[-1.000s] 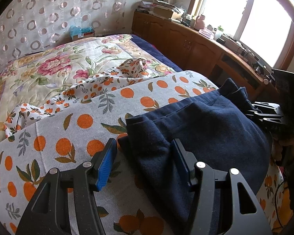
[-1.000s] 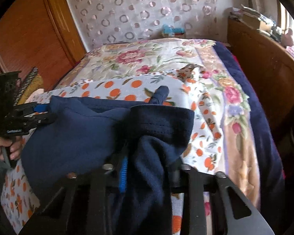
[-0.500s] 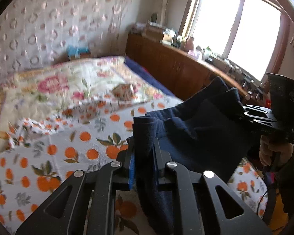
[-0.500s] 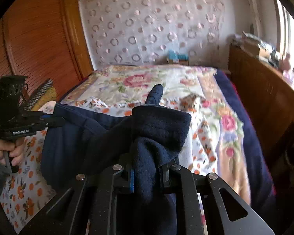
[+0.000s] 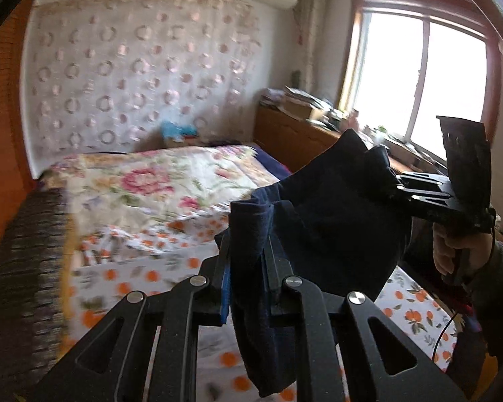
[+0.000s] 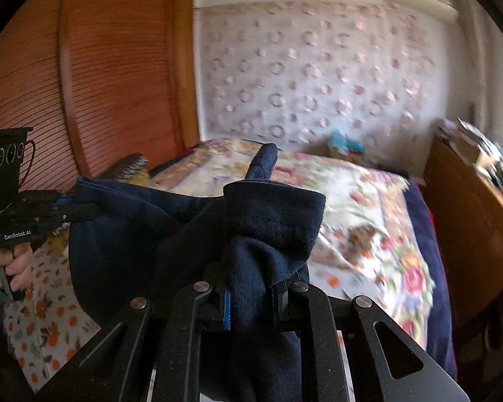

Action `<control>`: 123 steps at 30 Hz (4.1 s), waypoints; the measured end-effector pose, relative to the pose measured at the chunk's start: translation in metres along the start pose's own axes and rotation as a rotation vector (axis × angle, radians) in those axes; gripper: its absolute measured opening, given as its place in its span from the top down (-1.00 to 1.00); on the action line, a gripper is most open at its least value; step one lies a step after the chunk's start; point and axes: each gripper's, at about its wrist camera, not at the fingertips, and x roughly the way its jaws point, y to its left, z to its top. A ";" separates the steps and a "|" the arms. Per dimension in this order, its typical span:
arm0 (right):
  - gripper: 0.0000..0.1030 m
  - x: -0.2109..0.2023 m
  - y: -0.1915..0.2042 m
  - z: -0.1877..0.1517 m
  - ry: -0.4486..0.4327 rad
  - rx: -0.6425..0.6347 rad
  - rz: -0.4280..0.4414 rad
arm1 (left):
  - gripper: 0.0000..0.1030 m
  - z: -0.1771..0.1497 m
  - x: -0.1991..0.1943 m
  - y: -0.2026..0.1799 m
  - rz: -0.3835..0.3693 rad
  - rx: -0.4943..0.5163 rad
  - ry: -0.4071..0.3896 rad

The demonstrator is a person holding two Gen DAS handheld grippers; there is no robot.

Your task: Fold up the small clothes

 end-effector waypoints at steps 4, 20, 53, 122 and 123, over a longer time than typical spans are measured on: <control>0.69 0.029 0.034 0.032 -0.031 -0.096 0.071 | 0.71 -0.004 -0.036 0.032 0.087 -0.028 -0.057; 0.69 0.179 0.174 0.166 -0.066 -0.507 0.330 | 0.71 -0.066 -0.119 0.150 0.395 -0.255 -0.194; -0.24 0.219 0.187 0.085 0.050 -0.223 0.269 | -0.69 -0.106 -0.131 0.117 0.528 -0.112 -0.120; -0.65 -0.066 0.184 -0.082 -0.220 0.197 -0.210 | -0.74 -0.086 -0.145 -0.068 0.348 0.001 -0.166; -0.65 -0.066 0.185 -0.082 -0.221 0.197 -0.208 | -0.74 -0.086 -0.145 -0.067 0.348 0.001 -0.166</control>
